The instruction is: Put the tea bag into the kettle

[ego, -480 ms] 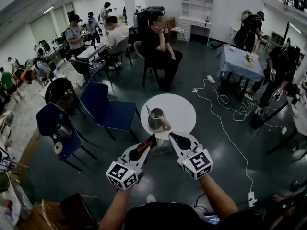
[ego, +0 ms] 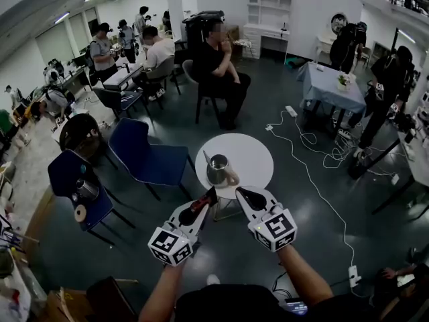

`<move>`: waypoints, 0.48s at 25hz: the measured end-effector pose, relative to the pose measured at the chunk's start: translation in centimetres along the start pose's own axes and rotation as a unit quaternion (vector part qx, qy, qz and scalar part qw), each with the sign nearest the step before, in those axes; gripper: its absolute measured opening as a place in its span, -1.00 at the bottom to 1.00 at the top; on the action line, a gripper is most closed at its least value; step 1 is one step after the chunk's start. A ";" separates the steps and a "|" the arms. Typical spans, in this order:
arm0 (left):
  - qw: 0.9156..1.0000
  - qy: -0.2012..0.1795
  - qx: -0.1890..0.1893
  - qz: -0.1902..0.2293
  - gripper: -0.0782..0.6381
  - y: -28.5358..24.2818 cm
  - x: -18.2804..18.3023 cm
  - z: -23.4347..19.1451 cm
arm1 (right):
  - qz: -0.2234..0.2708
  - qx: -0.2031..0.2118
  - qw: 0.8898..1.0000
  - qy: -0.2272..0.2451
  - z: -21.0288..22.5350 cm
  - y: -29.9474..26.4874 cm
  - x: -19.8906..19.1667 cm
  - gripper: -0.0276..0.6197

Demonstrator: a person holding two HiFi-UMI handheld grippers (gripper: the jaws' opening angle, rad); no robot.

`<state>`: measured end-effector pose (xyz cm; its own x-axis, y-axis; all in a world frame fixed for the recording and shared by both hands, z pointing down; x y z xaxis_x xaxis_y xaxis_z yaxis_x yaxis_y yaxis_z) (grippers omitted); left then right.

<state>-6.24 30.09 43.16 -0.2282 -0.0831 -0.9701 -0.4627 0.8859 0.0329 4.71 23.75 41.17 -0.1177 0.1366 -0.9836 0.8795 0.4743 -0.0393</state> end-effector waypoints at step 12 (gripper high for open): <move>1.000 0.009 -0.003 0.002 -0.67 2.9 0.8 -5.8 | -0.006 -0.005 1.000 0.002 -2.3 -5.7 0.7 -0.86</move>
<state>-12.77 29.94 43.88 -0.2444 -0.0883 -0.9656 -0.4663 0.8838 0.0372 -1.42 23.16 41.13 -0.1301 0.1339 -0.9824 0.8737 0.4839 -0.0497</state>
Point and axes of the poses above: the fingertips, and each gripper's own axes: y backward along the fingers, z to its right, x out of its top, the point moved 3 cm from there along y, backward along the fingers, and after that the axes turned 6 degrees about y, right-handed, at the moved point
